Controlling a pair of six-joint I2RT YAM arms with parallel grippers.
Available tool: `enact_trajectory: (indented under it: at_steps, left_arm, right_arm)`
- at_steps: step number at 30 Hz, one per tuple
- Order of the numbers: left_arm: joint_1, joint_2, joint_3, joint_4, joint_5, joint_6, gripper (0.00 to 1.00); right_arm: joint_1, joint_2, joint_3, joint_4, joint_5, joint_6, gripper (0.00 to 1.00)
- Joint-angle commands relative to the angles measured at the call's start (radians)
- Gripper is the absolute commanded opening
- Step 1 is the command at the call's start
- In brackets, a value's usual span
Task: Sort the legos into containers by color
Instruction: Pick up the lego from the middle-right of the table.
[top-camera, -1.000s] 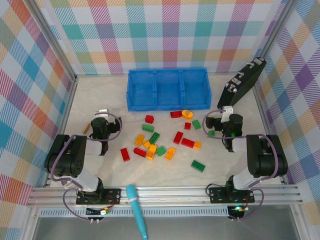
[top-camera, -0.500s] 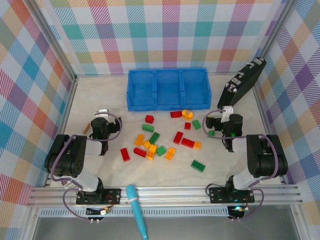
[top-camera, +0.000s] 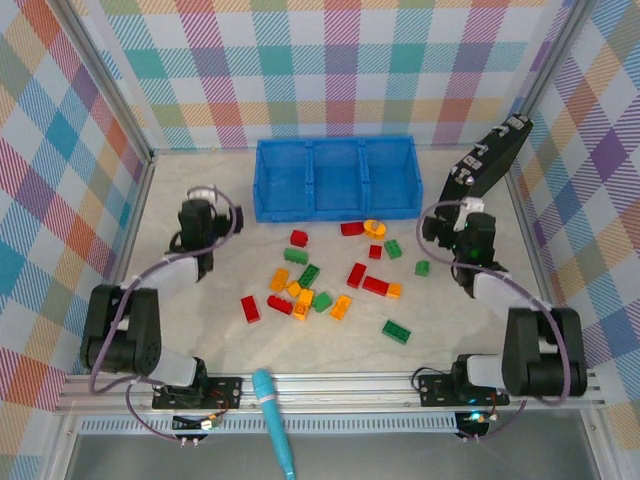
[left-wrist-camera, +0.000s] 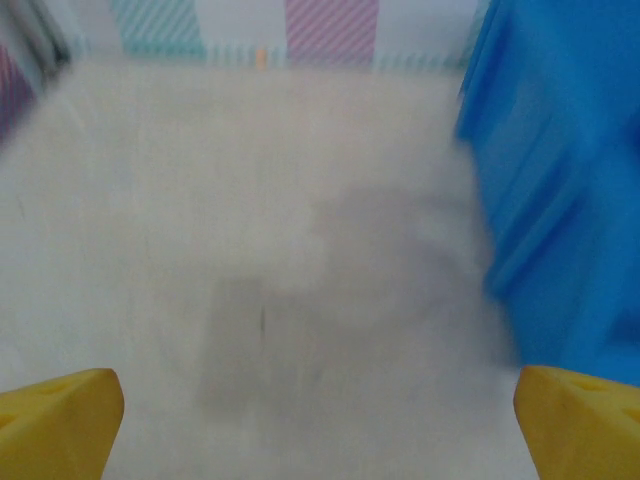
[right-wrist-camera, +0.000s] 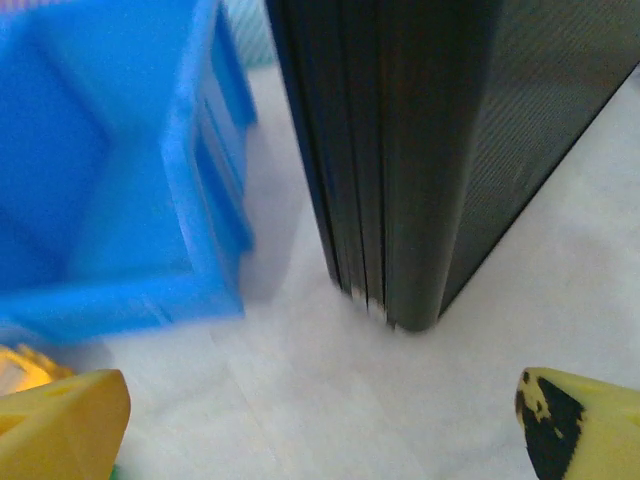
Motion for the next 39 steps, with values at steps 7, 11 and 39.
enact_trajectory:
  at_steps: [7,11,39]
  left_arm:
    - [-0.058,-0.053,0.734,-0.782,0.072,0.115,1.0]
    - [-0.059,-0.013,0.936,-0.945,0.136,0.138,1.0]
    - [-0.264,0.043,1.036,-1.311,0.304,0.09,1.0]
  right_arm:
    - [0.006,-0.169,0.21,-0.714,-0.006,0.29,0.99]
    - [0.006,-0.192,0.242,-0.825,-0.046,0.337,0.99]
    - [0.098,0.297,0.316,-0.776,-0.087,0.325,0.73]
